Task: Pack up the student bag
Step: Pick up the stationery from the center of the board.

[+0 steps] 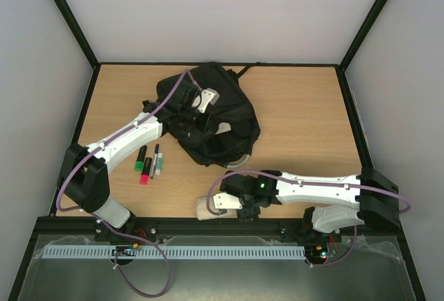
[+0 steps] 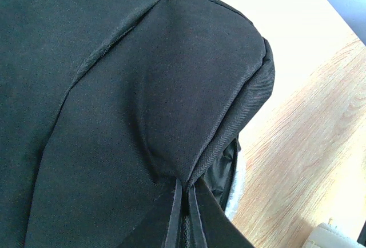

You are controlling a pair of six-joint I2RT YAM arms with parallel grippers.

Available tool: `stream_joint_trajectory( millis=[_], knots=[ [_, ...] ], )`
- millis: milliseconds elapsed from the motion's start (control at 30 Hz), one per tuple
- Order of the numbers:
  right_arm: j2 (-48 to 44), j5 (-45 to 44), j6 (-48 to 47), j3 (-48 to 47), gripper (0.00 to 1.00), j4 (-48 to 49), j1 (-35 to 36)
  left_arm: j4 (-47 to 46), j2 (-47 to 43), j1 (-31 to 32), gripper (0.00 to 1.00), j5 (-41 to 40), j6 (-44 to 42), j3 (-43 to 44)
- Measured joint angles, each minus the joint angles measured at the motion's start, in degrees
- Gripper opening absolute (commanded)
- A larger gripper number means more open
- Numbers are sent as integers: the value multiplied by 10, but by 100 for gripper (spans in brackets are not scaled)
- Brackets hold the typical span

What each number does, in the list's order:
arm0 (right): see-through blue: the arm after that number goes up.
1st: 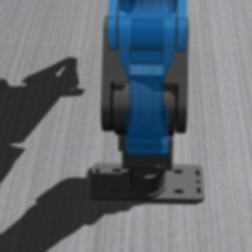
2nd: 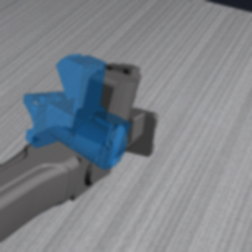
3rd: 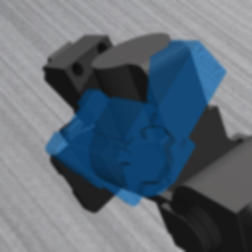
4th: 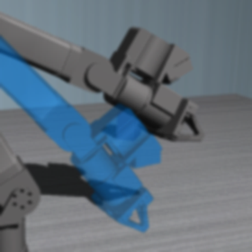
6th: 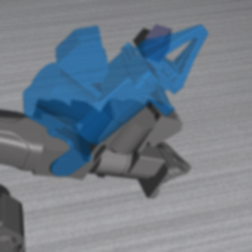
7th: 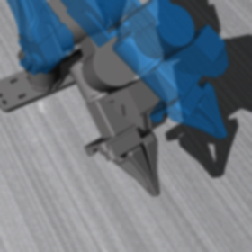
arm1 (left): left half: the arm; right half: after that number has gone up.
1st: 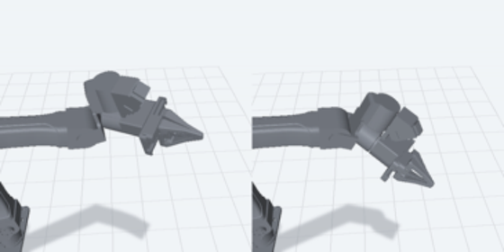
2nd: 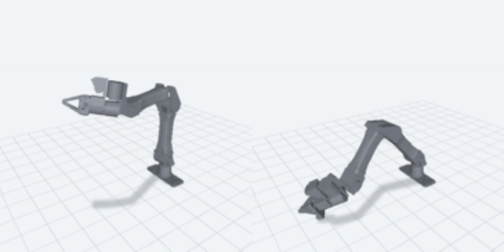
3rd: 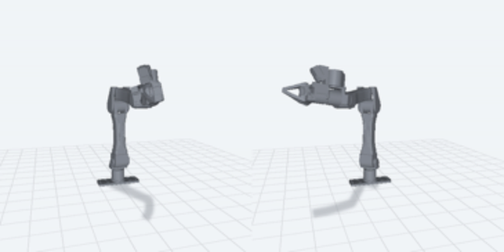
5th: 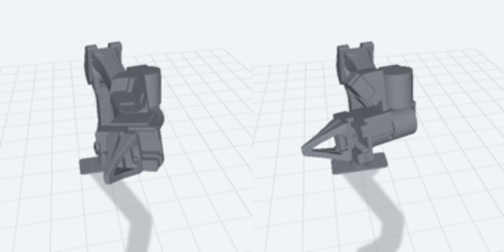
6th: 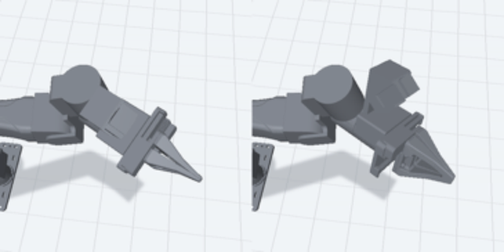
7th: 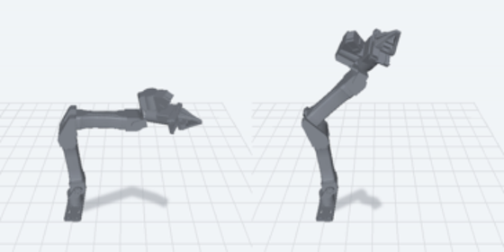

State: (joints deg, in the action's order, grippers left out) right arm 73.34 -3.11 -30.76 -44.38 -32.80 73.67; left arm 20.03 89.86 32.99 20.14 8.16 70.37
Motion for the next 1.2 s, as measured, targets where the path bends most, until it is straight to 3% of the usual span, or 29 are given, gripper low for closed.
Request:
stream_joint_trajectory(
  millis=[267,467,900,1200],
  knots=[
    [29,-75,11,11,78,49,7,-3,0,-9,3,10,-1,-4],
    [28,-93,18,11,52,71,-14,-4,0,-12,2,16,-1,-4],
    [17,-32,25,2,23,70,-113,-9,0,-12,2,21,0,-9],
    [-34,39,-5,-14,14,20,-238,-12,0,-12,2,24,0,-11]
  ],
)
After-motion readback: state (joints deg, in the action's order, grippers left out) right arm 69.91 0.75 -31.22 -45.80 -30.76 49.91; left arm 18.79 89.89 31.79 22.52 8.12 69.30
